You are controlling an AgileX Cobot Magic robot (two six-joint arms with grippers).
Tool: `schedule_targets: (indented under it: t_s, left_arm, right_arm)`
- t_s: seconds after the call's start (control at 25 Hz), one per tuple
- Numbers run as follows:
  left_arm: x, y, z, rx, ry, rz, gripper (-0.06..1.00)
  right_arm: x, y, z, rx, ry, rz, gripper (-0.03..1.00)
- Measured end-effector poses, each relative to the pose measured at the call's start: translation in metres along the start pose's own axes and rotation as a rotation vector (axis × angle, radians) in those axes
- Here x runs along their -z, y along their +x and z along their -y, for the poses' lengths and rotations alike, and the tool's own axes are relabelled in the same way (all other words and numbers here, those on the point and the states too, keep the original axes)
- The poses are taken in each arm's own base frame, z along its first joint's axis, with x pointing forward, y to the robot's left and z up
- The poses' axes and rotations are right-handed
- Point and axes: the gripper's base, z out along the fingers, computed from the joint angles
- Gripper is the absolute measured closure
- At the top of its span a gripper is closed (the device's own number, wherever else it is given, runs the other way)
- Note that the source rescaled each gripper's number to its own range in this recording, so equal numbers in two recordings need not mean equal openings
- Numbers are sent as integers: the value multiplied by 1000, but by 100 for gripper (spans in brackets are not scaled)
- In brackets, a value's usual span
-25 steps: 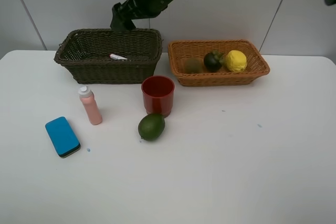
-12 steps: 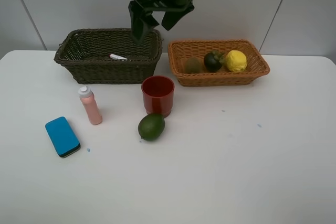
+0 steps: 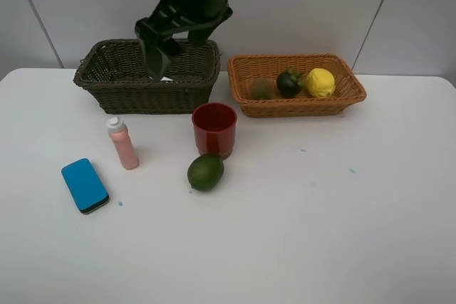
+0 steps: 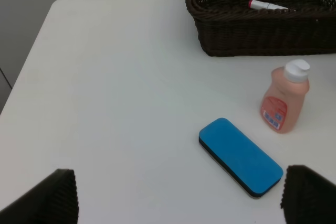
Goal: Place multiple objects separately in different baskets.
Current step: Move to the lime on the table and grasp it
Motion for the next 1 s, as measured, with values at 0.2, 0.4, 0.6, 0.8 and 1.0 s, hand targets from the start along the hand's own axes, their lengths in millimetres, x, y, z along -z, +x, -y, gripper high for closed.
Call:
schedule_targets:
  t_s: [0.2,0.4,0.6,0.8,1.0]
  left_arm:
    - [0,0,0,0,0,0,-6]
    - [0,0,0,0,0,0,-6]
    - [0,0,0,0,0,0,-6]
    - [0,0,0,0,0,0,-6]
    - [0,0,0,0,0,0,-6]
  right_arm:
    - [-27,17,-31,135,-50,-124,-3]
    - [-43,51,-47,182,-109,-256,-3]
    - [-41,71,-56,175,-132,-306,-3]
    - [-50,75,-57,28,-105,-284,-3]
    - [-56,60,-50,-291,-27,-97,-3]
